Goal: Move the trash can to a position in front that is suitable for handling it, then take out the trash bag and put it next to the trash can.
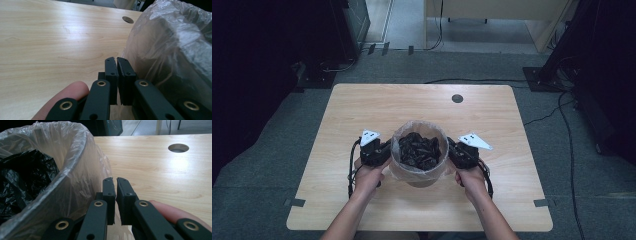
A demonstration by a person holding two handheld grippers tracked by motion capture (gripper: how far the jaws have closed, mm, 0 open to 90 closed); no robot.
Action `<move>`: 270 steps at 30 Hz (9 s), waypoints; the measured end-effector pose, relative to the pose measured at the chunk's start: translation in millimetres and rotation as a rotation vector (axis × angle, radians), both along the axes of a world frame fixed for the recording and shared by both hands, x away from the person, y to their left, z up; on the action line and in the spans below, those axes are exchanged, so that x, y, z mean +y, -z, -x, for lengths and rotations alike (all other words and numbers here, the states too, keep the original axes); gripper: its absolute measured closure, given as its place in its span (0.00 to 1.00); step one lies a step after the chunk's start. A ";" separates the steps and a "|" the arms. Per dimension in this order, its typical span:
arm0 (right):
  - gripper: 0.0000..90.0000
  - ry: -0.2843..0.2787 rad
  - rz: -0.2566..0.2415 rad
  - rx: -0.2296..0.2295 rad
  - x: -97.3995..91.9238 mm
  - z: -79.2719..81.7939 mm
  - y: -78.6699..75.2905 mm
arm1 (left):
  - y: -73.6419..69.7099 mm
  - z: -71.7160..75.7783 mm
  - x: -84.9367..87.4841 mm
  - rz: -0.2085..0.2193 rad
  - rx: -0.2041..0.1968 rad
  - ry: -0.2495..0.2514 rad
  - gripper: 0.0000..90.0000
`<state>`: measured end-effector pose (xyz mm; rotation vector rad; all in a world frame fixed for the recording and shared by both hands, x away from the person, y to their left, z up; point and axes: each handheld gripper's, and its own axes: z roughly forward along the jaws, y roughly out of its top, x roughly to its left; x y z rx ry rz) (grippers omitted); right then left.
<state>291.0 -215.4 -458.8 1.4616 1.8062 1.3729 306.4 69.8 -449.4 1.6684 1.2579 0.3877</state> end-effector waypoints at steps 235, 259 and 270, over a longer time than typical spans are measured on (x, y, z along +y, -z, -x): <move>0.31 -0.359 -0.121 -0.128 46.9 94.6 -90.4 | -108.1 77.9 -18.8 -0.063 -0.364 0.160 0.94; 0.99 -0.212 0.062 -0.168 80.6 87.7 -85.6 | -90.3 86.4 16.9 0.057 -0.382 0.103 0.38; 0.99 -0.161 0.036 -0.206 72.6 85.2 -92.3 | -65.6 90.7 43.8 0.019 -0.320 0.077 0.21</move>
